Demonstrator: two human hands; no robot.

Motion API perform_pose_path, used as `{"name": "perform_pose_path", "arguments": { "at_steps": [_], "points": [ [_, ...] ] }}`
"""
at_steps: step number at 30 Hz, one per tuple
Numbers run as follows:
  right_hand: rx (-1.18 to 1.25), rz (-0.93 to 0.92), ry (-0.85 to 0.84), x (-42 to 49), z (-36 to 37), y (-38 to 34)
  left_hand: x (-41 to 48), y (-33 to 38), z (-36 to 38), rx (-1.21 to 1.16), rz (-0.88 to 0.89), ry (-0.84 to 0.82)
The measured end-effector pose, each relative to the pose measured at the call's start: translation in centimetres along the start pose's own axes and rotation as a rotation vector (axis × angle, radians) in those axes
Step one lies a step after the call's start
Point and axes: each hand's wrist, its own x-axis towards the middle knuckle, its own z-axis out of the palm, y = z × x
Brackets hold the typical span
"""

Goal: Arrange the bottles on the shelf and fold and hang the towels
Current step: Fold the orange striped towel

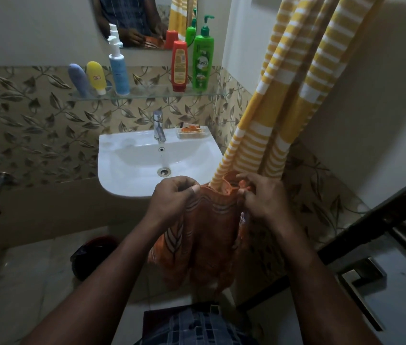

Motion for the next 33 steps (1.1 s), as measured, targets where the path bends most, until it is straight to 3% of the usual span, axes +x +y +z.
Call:
{"name": "perform_pose_path", "arguments": {
  "at_steps": [3, 5, 14, 17, 23, 26, 33],
  "points": [
    [0.169, -0.169, -0.173, -1.2, 1.4, -1.6, -0.2, 1.0, 0.5, 0.142, 0.065, -0.137],
    [0.226, -0.184, -0.220, -1.5, 2.2, -2.3, -0.3, 1.4, 1.0, 0.263, 0.129, -0.160],
    [0.513, 0.158, -0.253, -1.1, 4.4, -2.2, -0.4, 1.9, 1.1, 0.348, 0.231, -0.046],
    [0.510, 0.178, -0.219, -1.1, 4.5, -2.3, -0.6, 1.5, 0.9, 0.277, 0.198, -0.017],
    [0.548, 0.194, -0.162, -1.1, 4.1, -1.7, -0.9, 0.0, -0.2, 0.326, 0.223, -0.134],
    [0.569, 0.178, -0.197, -0.9, 3.3, -1.3, -1.0, -1.2, -0.3, 0.556, 0.240, -0.052],
    [0.603, 0.135, -0.264, 0.0, 0.4, -0.4, 0.3, -1.5, -2.1, 0.623, 0.255, 0.278]
  ]
}}
